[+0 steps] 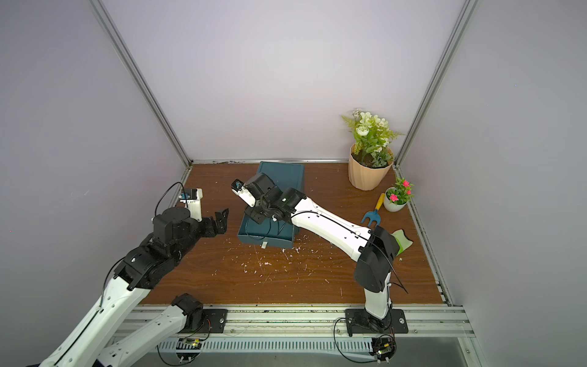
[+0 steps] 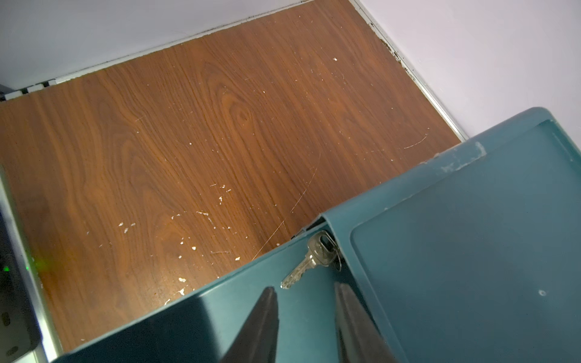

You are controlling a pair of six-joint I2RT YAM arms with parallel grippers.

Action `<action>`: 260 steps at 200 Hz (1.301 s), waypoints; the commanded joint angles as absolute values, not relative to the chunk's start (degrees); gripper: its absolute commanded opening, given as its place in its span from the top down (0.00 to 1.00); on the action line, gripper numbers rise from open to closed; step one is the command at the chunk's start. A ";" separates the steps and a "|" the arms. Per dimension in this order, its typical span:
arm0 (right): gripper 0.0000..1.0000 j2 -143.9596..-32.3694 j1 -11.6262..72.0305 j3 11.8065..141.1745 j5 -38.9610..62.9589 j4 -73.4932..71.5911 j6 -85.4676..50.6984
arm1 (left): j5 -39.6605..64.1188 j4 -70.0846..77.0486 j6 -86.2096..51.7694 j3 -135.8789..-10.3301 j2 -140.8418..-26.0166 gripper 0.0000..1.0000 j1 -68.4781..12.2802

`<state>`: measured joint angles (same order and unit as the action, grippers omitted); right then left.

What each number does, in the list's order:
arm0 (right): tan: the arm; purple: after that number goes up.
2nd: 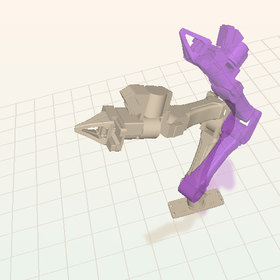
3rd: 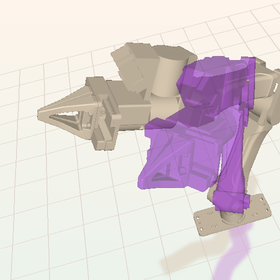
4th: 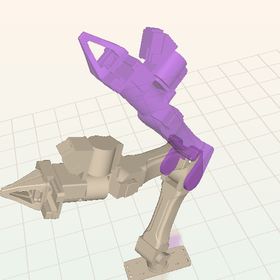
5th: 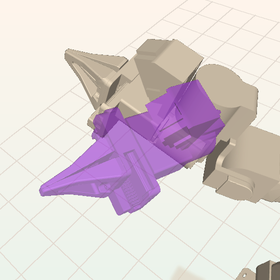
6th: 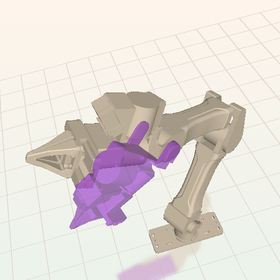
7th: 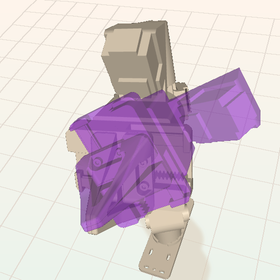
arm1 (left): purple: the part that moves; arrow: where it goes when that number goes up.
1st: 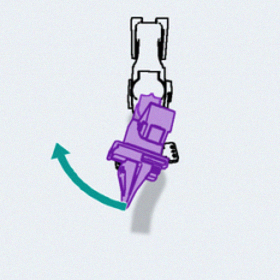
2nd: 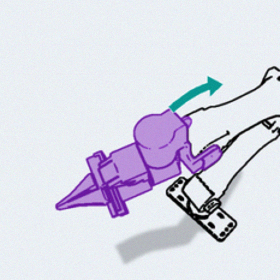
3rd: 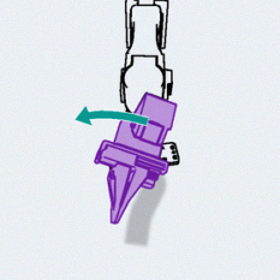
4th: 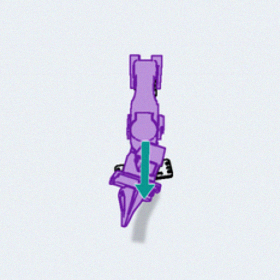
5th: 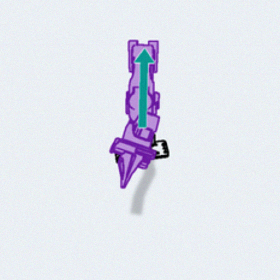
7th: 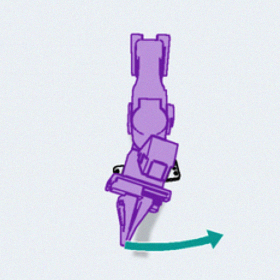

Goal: Take the keys out of the drawer
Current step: Pick up the key from the drawer.

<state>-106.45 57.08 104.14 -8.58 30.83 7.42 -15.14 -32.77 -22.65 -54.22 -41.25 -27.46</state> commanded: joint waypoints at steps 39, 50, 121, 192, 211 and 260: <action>0.66 -106.68 57.04 103.20 -9.21 25.26 4.55 | -18.90 -33.20 -27.65 -50.88 -36.26 0.01 -26.89; 0.67 -107.19 57.04 103.19 -8.58 25.15 3.53 | -19.51 -33.33 -27.85 -50.63 -35.76 0.01 -26.89; 0.67 -109.41 57.04 102.20 -10.25 23.40 2.43 | -18.28 -34.50 -27.24 -52.40 -38.26 0.01 -26.88; 0.69 -106.76 57.03 95.02 -12.52 21.00 1.14 | -18.58 -34.89 -28.13 -52.47 -38.61 0.01 -26.89; 0.68 -107.64 57.00 95.51 -13.66 20.24 1.29 | -17.89 -34.89 -27.91 -52.94 -39.42 0.01 -26.89; 0.69 -107.73 57.00 95.41 -12.96 23.55 0.01 | -16.88 -35.08 -27.75 -53.23 -39.19 0.01 -26.89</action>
<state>-109.21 57.08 95.26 -12.19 22.04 1.41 -17.56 -34.22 -27.53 -51.92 -39.92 -27.44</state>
